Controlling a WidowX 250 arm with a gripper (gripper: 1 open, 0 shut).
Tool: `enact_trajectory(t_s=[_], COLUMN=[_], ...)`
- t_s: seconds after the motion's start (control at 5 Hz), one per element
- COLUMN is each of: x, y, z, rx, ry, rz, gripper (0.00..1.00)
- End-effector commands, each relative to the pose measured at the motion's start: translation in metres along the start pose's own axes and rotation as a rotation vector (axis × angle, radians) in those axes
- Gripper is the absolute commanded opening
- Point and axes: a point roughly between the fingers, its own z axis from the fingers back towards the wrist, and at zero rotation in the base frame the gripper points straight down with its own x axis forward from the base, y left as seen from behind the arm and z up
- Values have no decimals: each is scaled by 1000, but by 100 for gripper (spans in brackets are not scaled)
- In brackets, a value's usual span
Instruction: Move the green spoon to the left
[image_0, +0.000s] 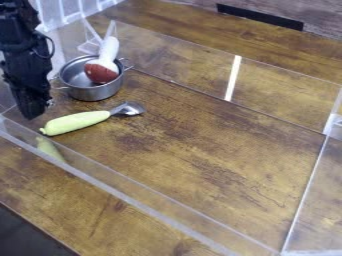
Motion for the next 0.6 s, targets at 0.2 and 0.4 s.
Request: enact_trajectory(t_s=[0.2, 0.4], x=[-2, 1], y=[10, 13], z=[1, 9], rx=[5, 6], ry=[-31, -33], rz=[-73, -38], gripper=[0, 100])
